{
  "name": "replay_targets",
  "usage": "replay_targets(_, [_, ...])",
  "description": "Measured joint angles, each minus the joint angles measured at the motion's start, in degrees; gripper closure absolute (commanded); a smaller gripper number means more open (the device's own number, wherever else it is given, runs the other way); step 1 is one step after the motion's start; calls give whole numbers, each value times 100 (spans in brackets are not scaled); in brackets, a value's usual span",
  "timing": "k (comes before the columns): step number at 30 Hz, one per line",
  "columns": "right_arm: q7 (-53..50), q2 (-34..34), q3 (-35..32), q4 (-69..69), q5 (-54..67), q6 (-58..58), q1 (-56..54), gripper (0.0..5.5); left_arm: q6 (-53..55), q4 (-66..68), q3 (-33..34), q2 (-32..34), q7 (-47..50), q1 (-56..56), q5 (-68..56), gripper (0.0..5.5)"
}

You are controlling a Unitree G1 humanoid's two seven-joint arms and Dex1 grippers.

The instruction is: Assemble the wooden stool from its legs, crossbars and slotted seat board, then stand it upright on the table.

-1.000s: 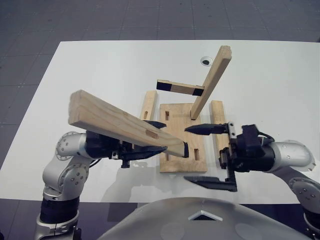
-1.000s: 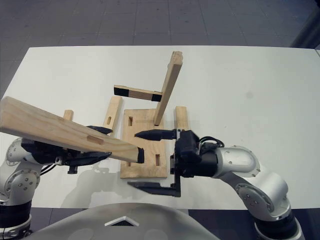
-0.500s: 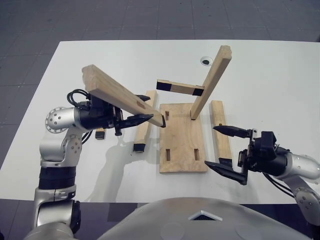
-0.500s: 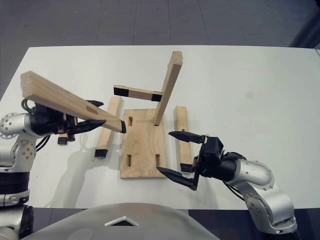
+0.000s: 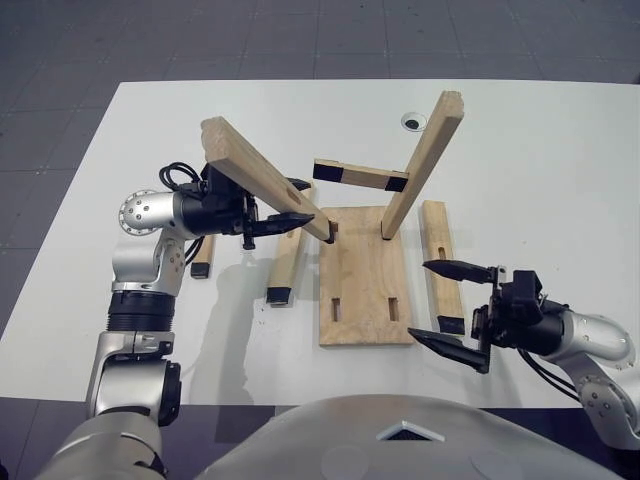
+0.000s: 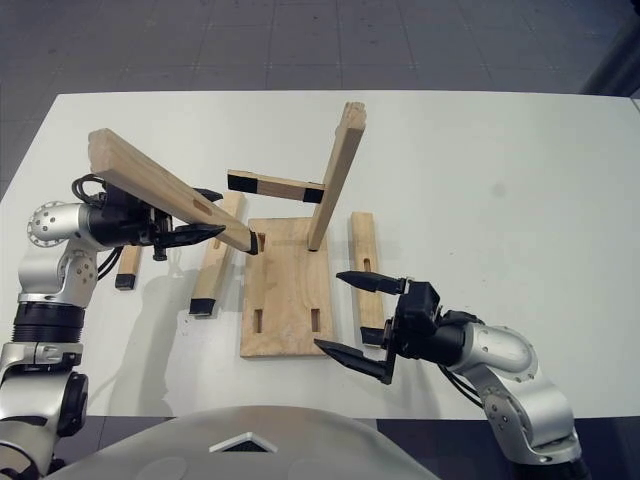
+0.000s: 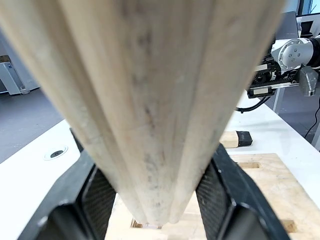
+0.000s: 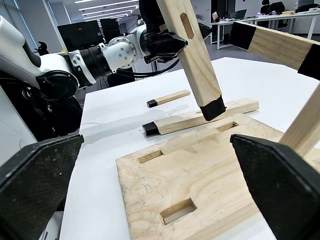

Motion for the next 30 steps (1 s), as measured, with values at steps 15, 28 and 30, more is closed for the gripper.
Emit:
replay_targets(15, [38, -1, 10, -43, 1, -1, 1, 0, -763, 993, -6, -422, -57, -198, 300, 345])
replay_targets(28, [40, 0, 4, -88, 3, -6, 40, 0, -1316, 1933, -188, -551, -329, -767, 653, 345])
replay_targets(30, [8, 0, -33, -142, 17, -5, 28, 0, -1286, 1872, -324, -458, -494, -758, 684, 345])
